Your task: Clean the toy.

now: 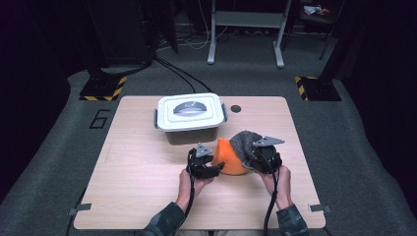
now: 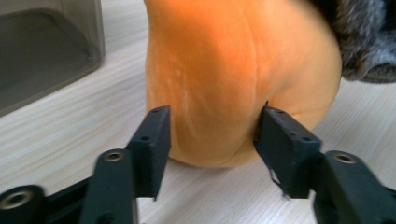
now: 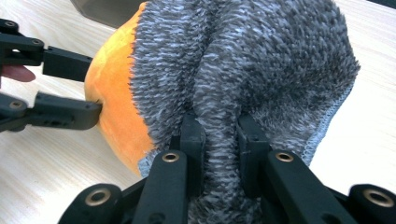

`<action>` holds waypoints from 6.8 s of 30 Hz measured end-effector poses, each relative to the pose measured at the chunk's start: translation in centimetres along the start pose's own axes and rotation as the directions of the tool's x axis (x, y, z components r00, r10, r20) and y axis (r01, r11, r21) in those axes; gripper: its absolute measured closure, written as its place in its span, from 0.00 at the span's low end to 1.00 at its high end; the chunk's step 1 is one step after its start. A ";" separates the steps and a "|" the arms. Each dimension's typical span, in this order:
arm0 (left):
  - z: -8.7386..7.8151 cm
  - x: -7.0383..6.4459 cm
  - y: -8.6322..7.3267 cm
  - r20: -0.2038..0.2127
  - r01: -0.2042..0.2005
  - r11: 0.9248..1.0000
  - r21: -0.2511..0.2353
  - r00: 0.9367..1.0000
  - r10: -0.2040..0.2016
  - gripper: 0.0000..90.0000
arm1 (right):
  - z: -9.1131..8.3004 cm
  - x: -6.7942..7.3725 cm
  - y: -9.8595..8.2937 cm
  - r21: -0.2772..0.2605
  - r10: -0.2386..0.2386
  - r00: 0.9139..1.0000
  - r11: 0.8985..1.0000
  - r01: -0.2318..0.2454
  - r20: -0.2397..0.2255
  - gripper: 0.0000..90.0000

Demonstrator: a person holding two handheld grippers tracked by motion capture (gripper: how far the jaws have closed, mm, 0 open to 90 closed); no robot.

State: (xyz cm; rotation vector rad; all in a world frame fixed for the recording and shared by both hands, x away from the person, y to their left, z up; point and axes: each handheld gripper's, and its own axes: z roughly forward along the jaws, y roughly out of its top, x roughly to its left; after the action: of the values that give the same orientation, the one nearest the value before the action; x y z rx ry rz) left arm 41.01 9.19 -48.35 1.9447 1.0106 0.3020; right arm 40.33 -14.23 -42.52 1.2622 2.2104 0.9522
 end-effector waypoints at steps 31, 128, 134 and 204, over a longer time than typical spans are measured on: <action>-0.3 -1.3 0.8 0.067 -0.029 0.998 0.048 0.997 0.025 0.92 | -1.9 -0.7 0.3 -0.067 0.007 1.000 0.998 -0.005 0.026 0.84; 0.5 -1.6 0.5 -0.003 -0.021 0.998 0.051 1.000 0.022 0.88 | 2.0 -3.0 -2.4 0.072 0.080 0.996 0.994 -0.083 0.044 0.84; 0.5 -1.6 0.5 -0.001 -0.031 0.998 0.056 1.000 0.031 0.88 | 3.0 -4.0 -3.3 0.118 0.108 0.993 0.987 -0.113 0.048 0.84; 0.0 -1.9 0.8 0.090 -0.027 0.998 0.058 0.996 0.022 0.90 | -1.0 2.0 0.6 -0.039 -0.079 0.996 0.996 0.078 -0.047 0.84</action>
State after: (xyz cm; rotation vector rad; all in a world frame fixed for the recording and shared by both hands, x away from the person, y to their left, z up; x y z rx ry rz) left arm 40.23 7.59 -47.38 2.0065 0.9480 0.1995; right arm 39.02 -12.64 -41.45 1.1384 2.2512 0.9980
